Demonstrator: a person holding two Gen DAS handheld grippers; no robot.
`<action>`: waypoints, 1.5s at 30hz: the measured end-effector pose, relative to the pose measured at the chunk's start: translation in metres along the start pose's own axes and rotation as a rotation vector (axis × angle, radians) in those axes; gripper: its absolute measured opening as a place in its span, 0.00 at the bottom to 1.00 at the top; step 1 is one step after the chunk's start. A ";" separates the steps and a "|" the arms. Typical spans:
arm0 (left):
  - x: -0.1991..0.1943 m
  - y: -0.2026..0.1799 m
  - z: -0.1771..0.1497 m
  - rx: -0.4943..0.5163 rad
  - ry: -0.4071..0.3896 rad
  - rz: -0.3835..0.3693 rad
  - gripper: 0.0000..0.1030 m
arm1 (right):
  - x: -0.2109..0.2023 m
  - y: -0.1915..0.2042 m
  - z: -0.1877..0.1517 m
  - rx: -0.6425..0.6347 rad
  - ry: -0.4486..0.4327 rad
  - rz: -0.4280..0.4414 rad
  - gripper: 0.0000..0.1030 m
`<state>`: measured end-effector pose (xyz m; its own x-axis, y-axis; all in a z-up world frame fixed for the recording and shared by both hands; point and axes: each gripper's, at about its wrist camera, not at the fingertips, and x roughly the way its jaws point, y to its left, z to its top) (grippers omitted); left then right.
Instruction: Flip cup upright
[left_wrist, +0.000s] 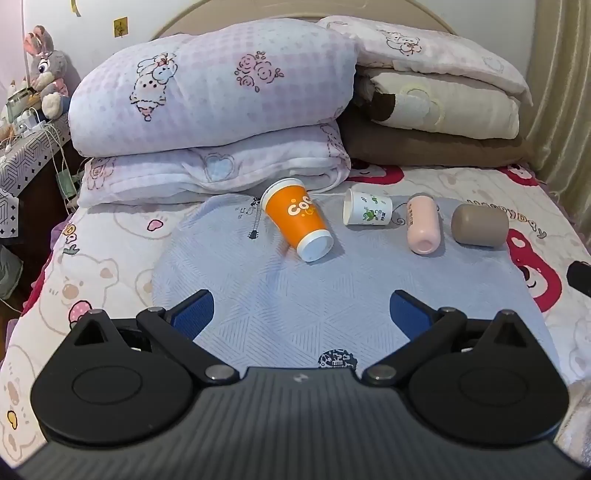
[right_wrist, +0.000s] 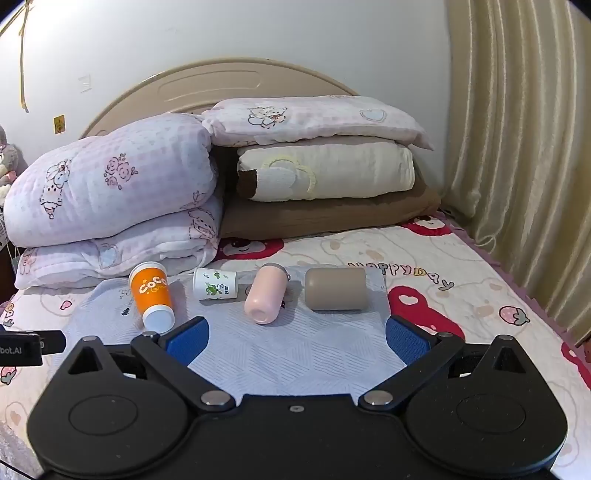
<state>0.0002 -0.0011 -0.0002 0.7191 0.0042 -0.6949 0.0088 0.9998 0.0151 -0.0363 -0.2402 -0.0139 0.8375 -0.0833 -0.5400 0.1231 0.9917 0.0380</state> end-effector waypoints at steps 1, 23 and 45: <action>0.000 -0.001 0.000 0.005 -0.002 0.002 1.00 | 0.000 0.001 0.000 0.000 0.002 0.001 1.00; 0.007 0.007 -0.003 -0.029 0.002 -0.009 1.00 | 0.003 -0.005 -0.002 0.002 0.008 -0.019 1.00; 0.006 0.002 -0.011 0.004 -0.026 -0.005 1.00 | 0.005 -0.005 -0.004 0.000 0.018 -0.025 1.00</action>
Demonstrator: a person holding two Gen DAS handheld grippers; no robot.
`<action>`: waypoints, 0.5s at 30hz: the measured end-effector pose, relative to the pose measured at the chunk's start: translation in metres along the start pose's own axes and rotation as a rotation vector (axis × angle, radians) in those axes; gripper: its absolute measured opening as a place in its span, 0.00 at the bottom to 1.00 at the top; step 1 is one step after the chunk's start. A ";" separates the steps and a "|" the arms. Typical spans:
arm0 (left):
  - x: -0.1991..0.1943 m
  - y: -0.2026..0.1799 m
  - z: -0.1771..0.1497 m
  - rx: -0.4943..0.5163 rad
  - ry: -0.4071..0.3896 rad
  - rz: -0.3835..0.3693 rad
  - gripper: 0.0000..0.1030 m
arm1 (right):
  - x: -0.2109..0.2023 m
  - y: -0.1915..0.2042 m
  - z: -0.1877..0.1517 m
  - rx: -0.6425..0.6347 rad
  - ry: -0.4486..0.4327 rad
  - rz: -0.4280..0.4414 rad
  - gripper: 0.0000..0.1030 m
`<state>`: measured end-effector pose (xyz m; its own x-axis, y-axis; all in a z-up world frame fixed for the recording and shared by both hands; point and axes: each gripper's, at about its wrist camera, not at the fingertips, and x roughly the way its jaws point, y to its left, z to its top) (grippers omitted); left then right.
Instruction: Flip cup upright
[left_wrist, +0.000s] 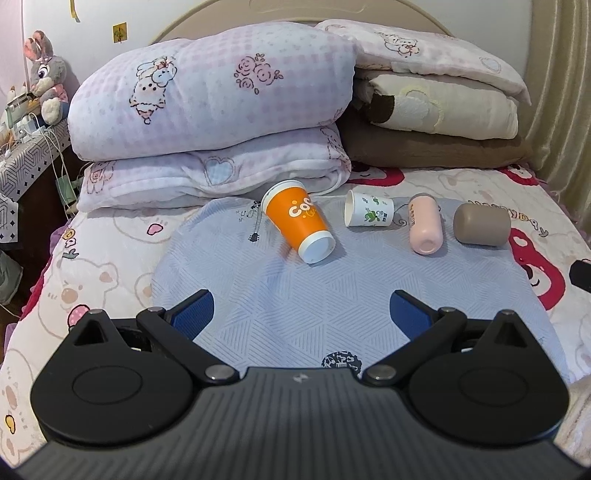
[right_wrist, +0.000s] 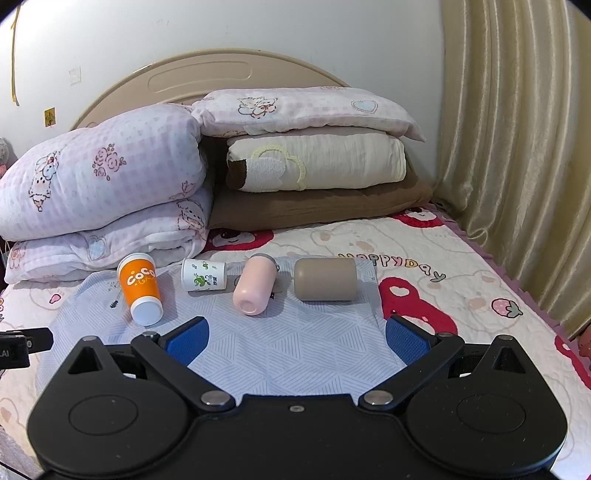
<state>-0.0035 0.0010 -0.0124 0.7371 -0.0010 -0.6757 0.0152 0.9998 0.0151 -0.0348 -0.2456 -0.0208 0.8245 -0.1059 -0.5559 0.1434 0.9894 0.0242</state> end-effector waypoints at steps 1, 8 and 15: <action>0.000 0.000 0.000 -0.001 0.000 0.001 1.00 | 0.000 0.000 -0.001 -0.001 0.000 -0.001 1.00; -0.002 -0.002 0.000 0.014 -0.016 0.005 1.00 | 0.000 0.000 -0.001 -0.002 0.001 -0.001 1.00; -0.002 -0.005 0.000 0.029 -0.023 0.008 1.00 | 0.002 -0.003 -0.005 -0.009 0.008 -0.003 1.00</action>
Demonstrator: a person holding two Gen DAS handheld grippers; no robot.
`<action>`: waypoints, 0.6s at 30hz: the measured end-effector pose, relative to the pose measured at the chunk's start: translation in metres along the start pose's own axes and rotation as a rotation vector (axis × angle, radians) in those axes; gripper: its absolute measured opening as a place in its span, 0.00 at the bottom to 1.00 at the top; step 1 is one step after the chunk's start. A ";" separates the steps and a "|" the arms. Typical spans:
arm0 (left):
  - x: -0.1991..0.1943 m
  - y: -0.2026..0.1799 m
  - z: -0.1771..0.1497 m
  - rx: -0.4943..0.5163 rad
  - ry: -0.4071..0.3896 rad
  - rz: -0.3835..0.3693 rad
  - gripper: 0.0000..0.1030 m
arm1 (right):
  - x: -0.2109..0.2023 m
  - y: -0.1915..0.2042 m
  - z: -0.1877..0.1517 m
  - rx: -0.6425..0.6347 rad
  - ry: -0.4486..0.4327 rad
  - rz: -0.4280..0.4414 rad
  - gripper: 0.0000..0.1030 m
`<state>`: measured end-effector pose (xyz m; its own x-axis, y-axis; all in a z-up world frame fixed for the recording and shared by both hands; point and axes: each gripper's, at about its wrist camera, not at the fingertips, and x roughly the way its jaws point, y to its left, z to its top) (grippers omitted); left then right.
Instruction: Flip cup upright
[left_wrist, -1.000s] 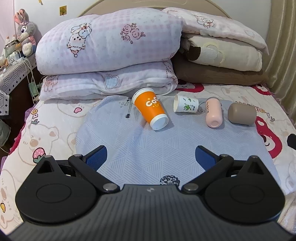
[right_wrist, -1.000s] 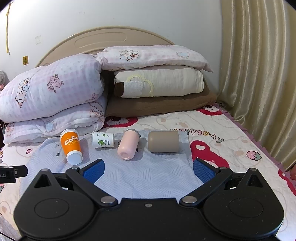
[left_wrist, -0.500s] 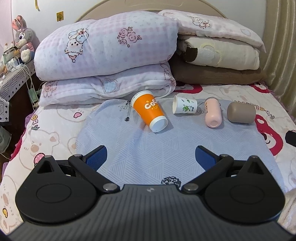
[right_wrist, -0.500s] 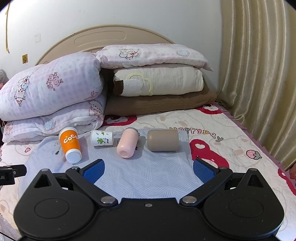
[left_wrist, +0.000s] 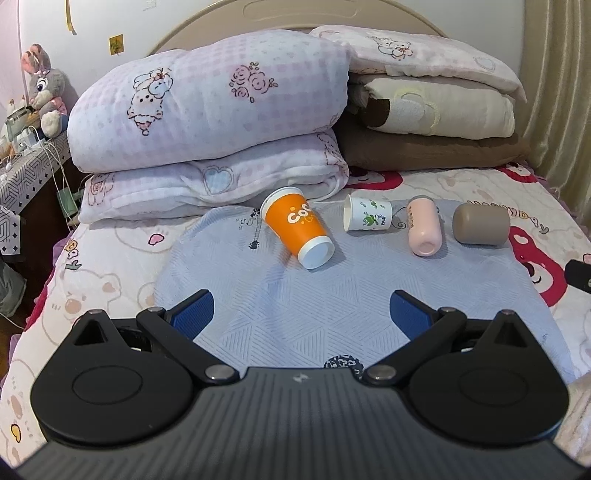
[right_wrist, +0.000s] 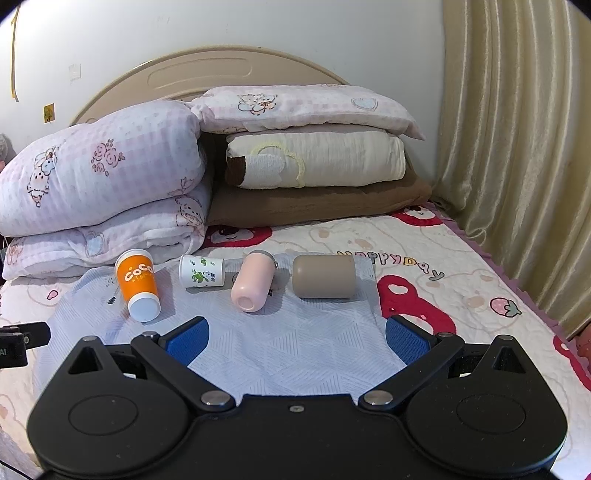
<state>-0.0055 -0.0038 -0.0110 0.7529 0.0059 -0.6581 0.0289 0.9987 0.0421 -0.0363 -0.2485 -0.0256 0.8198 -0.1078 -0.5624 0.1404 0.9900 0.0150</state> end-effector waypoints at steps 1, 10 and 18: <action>0.000 0.000 0.000 0.000 0.000 0.000 1.00 | 0.000 0.000 0.000 0.000 0.001 0.000 1.00; 0.000 0.002 -0.001 -0.002 0.001 0.002 1.00 | 0.001 -0.002 0.000 -0.003 0.005 -0.002 1.00; 0.000 0.001 0.000 -0.005 0.004 0.002 1.00 | 0.002 -0.003 0.000 -0.010 0.012 -0.003 1.00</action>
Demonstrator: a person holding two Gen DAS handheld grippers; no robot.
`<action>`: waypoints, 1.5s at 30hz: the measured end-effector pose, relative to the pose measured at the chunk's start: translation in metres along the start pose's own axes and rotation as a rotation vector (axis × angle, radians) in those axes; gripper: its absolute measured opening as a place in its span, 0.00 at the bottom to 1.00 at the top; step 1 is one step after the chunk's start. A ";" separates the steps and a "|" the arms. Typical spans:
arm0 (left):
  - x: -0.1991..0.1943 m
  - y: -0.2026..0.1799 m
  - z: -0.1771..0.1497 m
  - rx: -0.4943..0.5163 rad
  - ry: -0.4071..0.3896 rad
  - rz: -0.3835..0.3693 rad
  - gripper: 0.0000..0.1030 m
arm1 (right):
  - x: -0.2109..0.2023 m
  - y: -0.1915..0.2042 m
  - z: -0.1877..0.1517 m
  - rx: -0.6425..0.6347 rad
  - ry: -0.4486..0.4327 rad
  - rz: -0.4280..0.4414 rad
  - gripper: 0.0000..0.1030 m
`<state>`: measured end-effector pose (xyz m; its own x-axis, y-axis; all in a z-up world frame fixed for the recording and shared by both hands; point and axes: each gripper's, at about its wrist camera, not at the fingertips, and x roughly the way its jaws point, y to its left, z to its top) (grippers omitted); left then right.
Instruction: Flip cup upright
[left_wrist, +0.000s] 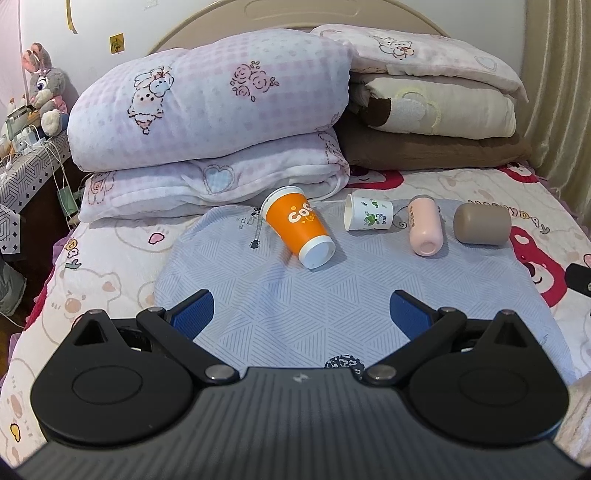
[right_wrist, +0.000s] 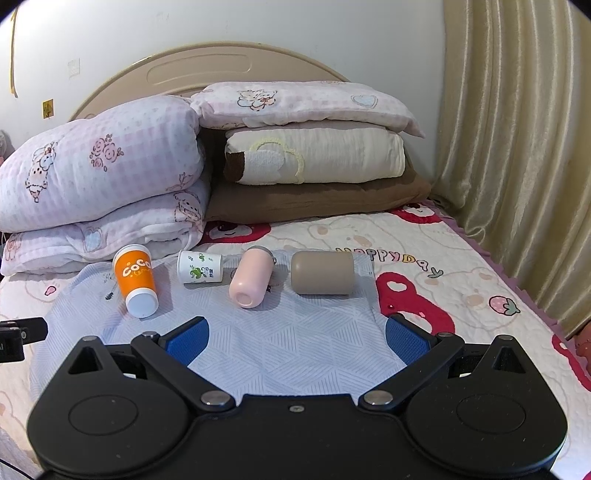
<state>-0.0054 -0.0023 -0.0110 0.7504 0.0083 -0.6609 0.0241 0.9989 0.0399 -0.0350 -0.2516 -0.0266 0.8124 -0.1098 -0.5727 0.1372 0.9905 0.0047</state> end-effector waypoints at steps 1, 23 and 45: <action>0.000 0.000 0.000 -0.001 0.001 0.000 1.00 | 0.000 0.000 0.000 0.000 0.000 0.000 1.00; 0.010 0.000 0.020 0.032 0.059 -0.066 1.00 | 0.008 -0.022 0.004 0.097 0.074 0.213 1.00; 0.170 -0.120 0.100 0.259 0.125 -0.438 0.97 | 0.168 -0.144 0.011 0.887 0.388 0.455 1.00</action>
<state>0.1852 -0.1256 -0.0528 0.5496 -0.3862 -0.7408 0.4920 0.8663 -0.0865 0.0879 -0.4134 -0.1139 0.6770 0.4436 -0.5873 0.3563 0.5007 0.7889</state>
